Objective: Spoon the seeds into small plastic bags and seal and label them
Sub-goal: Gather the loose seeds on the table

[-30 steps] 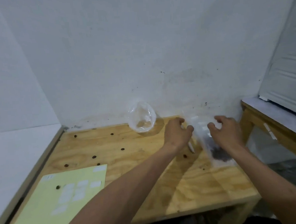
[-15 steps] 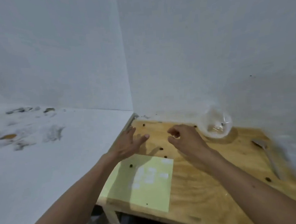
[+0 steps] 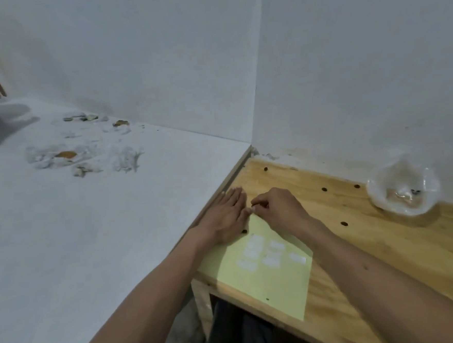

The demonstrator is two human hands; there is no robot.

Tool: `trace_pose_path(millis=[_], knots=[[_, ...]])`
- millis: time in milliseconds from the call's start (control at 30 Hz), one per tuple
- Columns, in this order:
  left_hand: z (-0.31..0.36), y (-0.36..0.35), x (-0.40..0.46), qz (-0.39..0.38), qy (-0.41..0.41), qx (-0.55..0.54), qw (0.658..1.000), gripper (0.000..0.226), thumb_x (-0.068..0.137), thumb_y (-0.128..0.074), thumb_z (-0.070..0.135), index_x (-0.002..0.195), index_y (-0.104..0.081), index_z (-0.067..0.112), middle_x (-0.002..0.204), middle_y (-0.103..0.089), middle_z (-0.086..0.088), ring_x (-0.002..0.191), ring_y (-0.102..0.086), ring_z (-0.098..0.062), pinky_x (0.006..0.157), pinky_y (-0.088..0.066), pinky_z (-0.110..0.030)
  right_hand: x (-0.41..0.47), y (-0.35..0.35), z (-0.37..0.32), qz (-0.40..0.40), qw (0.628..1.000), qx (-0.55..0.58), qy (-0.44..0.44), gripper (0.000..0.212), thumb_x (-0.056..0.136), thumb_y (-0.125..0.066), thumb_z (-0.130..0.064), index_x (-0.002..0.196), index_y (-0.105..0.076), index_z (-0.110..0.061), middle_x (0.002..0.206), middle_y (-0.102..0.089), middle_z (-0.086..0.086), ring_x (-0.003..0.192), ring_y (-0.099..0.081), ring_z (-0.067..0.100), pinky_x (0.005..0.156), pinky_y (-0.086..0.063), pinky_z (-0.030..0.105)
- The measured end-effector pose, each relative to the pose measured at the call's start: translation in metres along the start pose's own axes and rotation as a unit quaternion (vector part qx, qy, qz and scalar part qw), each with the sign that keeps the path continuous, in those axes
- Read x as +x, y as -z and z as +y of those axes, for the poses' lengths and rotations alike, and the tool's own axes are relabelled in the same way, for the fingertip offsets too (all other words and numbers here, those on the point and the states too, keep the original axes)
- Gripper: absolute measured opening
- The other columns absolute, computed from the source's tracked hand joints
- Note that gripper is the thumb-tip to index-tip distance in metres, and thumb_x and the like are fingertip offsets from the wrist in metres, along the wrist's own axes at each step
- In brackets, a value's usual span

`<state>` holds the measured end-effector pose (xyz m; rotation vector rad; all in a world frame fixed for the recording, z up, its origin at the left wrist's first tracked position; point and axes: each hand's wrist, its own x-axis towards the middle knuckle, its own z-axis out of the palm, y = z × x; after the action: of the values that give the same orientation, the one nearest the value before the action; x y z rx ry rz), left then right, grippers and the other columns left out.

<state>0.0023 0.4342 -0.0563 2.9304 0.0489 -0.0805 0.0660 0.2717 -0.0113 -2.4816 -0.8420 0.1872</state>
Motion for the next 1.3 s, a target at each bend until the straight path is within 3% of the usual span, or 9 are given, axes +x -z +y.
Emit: trace_pose_path(millis=[233, 400, 600, 867, 967, 1067, 1167, 1233, 1300], knots=[[-0.003, -0.001, 0.001, 0.003, -0.002, -0.002, 1.000, 0.060, 0.111, -0.015, 0.039, 0.162, -0.004, 0.009, 0.170, 0.003, -0.008, 0.157, 0.005, -0.017, 0.122, 0.008, -0.029, 0.000, 0.002, 0.003, 0.037, 0.987, 0.138, -0.074, 0.010, 0.091, -0.067, -0.019, 0.085, -0.074, -0.016, 0.082, -0.073, -0.002, 0.072, -0.066, 0.013, 0.068, -0.055, 0.031], [-0.003, -0.003, 0.002, 0.009, -0.001, 0.005, 1.000, 0.060, 0.111, -0.017, 0.037, 0.162, -0.006, 0.009, 0.170, 0.001, -0.008, 0.157, 0.003, -0.018, 0.123, 0.006, -0.030, -0.012, 0.025, -0.004, -0.052, 0.819, 0.510, -0.259, 0.014, 0.086, -0.050, 0.004, 0.092, -0.063, 0.003, 0.079, -0.062, 0.014, 0.062, -0.057, 0.021, 0.057, -0.047, 0.030], [-0.003, -0.003, 0.000, 0.010, -0.005, -0.016, 1.000, 0.059, 0.111, -0.015, 0.037, 0.162, -0.009, 0.008, 0.170, -0.001, -0.009, 0.157, 0.002, -0.018, 0.123, 0.004, -0.031, -0.045, 0.010, -0.013, -0.045, 0.963, 0.240, -0.110, 0.012, 0.078, -0.084, -0.029, 0.077, -0.078, -0.018, 0.066, -0.063, -0.010, 0.059, -0.054, 0.004, 0.049, -0.038, 0.012], [-0.005, -0.003, 0.001, 0.015, -0.005, -0.049, 0.999, 0.057, 0.111, -0.019, 0.035, 0.161, -0.015, 0.009, 0.170, -0.006, -0.009, 0.157, -0.002, -0.019, 0.124, 0.001, -0.033, -0.053, -0.019, -0.018, 0.003, 0.980, 0.195, -0.038, 0.004, 0.080, -0.079, -0.024, 0.080, -0.083, -0.024, 0.044, -0.055, -0.014, 0.042, -0.043, 0.003, 0.045, -0.033, 0.015], [-0.005, -0.001, 0.000, 0.035, -0.007, -0.088, 0.995, 0.047, 0.107, -0.027, 0.036, 0.139, -0.048, 0.008, 0.158, -0.038, -0.008, 0.149, -0.029, -0.029, 0.120, -0.019, -0.038, -0.048, -0.017, -0.018, 0.001, 0.977, 0.199, -0.082, 0.024, 0.081, -0.069, -0.028, 0.066, -0.073, -0.011, 0.051, -0.056, -0.007, 0.049, -0.045, 0.012, 0.050, -0.037, 0.027], [0.002, -0.001, 0.001, 0.127, 0.026, -0.112, 0.985, 0.030, 0.096, -0.042, 0.044, 0.088, -0.049, 0.016, 0.100, -0.052, 0.005, 0.102, -0.055, -0.025, 0.089, -0.039, -0.036, -0.033, 0.005, -0.015, -0.022, 0.880, 0.404, -0.249, 0.022, 0.082, -0.054, -0.026, 0.065, -0.054, -0.012, 0.061, -0.048, 0.004, 0.048, -0.037, 0.018, 0.050, -0.031, 0.029], [0.016, 0.000, 0.010, 0.142, 0.015, -0.083, 0.986, 0.036, 0.095, -0.050, 0.051, 0.105, -0.053, 0.017, 0.125, -0.054, -0.001, 0.119, -0.048, -0.022, 0.097, -0.038, -0.035, -0.011, 0.030, 0.000, -0.009, 0.728, 0.598, -0.334, 0.019, 0.085, -0.040, -0.009, 0.072, -0.053, -0.007, 0.066, -0.052, 0.011, 0.049, -0.038, 0.017, 0.044, -0.028, 0.023], [0.025, 0.002, 0.022, 0.112, 0.007, -0.092, 0.989, 0.051, 0.095, -0.048, 0.054, 0.124, -0.050, 0.012, 0.154, -0.040, -0.009, 0.144, -0.032, -0.025, 0.113, -0.031, -0.038, 0.002, 0.042, 0.014, -0.006, 0.733, 0.595, -0.330, 0.024, 0.092, -0.044, -0.020, 0.074, -0.052, -0.008, 0.064, -0.050, 0.008, 0.047, -0.035, 0.015, 0.039, -0.025, 0.021], [0.029, 0.002, 0.033, 0.096, 0.017, -0.114, 0.989, 0.046, 0.094, -0.047, 0.054, 0.113, -0.050, 0.013, 0.152, -0.041, -0.013, 0.144, -0.032, -0.029, 0.115, -0.031, -0.040, 0.014, 0.051, 0.026, -0.002, 0.795, 0.520, -0.312, 0.025, 0.094, -0.054, -0.029, 0.076, -0.052, -0.012, 0.058, -0.044, 0.001, 0.044, -0.030, 0.013, 0.036, -0.022, 0.021]])
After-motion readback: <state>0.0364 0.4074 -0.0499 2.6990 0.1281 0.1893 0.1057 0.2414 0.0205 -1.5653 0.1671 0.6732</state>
